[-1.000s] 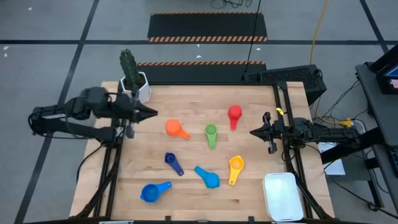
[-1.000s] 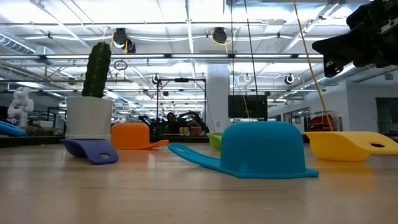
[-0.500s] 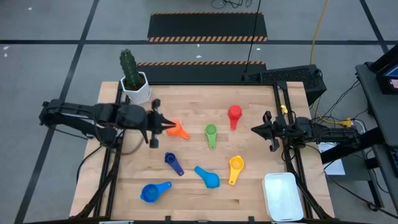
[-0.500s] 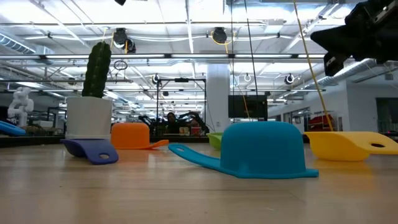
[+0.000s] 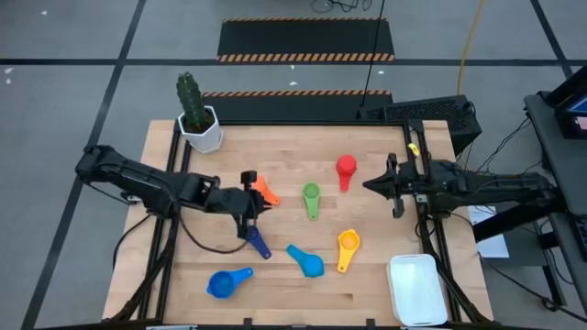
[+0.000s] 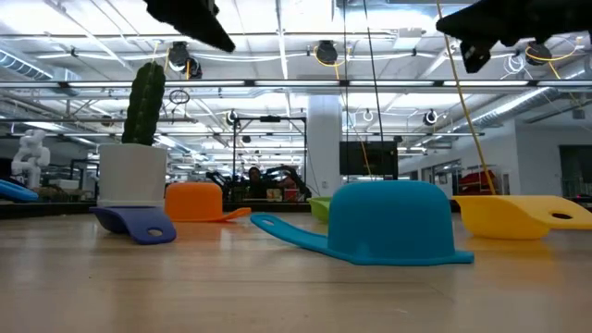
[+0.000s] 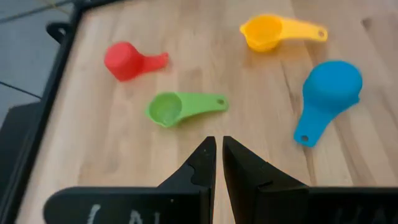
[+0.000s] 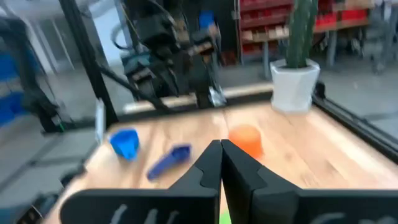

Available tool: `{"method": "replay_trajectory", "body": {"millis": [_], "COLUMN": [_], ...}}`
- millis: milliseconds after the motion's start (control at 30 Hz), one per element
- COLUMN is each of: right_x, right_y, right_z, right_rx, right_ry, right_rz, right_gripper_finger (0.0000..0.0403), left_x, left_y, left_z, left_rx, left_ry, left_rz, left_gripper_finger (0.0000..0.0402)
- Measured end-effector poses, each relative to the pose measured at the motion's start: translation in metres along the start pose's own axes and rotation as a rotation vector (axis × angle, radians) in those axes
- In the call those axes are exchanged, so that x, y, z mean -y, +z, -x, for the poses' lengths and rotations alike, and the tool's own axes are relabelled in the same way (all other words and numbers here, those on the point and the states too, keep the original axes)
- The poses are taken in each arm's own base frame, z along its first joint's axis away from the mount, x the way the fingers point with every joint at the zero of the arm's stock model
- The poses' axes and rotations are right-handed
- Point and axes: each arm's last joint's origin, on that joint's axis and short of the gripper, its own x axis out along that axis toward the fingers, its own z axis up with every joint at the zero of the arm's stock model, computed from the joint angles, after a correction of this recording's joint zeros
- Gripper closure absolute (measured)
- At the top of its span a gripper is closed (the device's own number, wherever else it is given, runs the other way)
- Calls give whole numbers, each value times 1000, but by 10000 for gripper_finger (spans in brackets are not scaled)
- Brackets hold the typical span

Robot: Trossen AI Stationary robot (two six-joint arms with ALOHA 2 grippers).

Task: Nest measuring cups in basket
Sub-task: Put the orange measuring cup into the white bin

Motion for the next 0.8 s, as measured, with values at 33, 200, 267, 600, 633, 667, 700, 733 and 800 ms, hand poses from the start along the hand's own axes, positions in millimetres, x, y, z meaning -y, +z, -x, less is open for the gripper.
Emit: {"method": "replay_trajectory", "body": {"millis": [33,200,267,600,633,667,700,733,800], "right_x": [0,-1,0,3,3,3,4,4,5], "right_y": [4,4,1,-12,-13,-14,-15,-15,-17], "right_z": [-5,-28,-34,-39,-38,-38,-37,-37,-36], "right_rx": [-41,-196,-226,-345,-354,-366,-374,-379,-397], "right_ry": [-15,-38,-46,-93,-107,-117,-134,-144,-168], "right_rz": [9,69,87,82,79,73,70,69,73], "right_gripper_finger": [403,403,403,403,403,403,403,403,403], "left_x": [3,11,13,30,31,32,32,33,35], "left_y": [-1,-8,-11,-36,-39,-42,-45,-48,-52], "left_z": [-6,-31,-41,-100,-106,-111,-116,-121,-130], "left_rx": [-21,-103,-131,-285,-294,-301,-312,-322,-329], "left_ry": [-2,39,71,232,253,277,300,323,352], "left_rz": [-1,27,36,50,58,64,64,56,40], "left_gripper_finger": [362,300,268,184,184,184,183,183,183]}}
